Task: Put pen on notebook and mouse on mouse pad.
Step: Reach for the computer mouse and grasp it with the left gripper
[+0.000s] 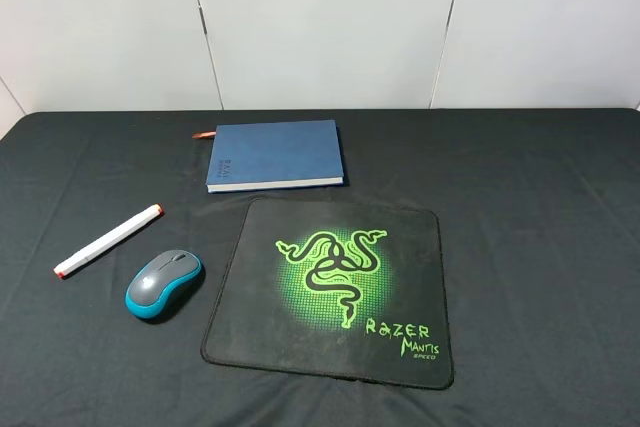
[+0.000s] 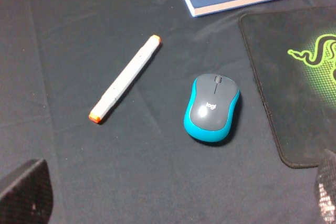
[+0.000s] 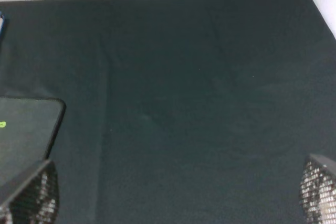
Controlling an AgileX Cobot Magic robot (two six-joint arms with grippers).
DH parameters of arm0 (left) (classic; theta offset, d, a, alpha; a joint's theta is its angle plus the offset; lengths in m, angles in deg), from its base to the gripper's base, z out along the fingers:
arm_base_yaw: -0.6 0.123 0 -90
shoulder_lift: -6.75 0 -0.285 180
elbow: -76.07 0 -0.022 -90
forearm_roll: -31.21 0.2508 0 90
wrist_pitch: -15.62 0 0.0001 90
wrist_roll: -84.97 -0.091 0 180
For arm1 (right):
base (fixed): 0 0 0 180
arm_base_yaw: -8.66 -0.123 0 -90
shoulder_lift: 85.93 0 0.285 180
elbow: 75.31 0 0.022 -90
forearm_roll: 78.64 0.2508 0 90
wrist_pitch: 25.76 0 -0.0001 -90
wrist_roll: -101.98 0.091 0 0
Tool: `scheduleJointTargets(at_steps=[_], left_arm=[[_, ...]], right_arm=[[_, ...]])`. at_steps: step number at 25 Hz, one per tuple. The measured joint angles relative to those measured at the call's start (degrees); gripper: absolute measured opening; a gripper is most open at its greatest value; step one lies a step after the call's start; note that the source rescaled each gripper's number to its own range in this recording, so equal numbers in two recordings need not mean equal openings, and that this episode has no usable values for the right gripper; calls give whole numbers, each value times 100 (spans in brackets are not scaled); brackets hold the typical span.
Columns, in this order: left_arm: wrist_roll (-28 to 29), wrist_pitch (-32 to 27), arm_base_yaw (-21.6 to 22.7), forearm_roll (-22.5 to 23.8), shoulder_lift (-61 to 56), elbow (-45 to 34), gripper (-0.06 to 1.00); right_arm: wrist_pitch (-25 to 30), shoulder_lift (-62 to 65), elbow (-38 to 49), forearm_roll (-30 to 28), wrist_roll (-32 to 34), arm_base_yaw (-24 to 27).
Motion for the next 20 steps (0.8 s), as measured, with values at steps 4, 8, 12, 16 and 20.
scheduleJointTargets(at_steps=[4, 8, 12, 16, 20], left_arm=[[0, 0, 0, 0, 0, 0, 100], [35, -52, 0, 0, 0, 44, 100], [150, -310, 0, 50, 309, 405, 99], [169, -405, 0, 67, 1128, 777, 99], [176, -417, 0, 74, 2175, 1090, 99]], right_arm=[[0, 0, 0, 0, 0, 0], [0, 0, 0, 0, 0, 0], [0, 0, 0, 0, 0, 0], [0, 0, 0, 0, 0, 0], [0, 0, 0, 0, 0, 0]])
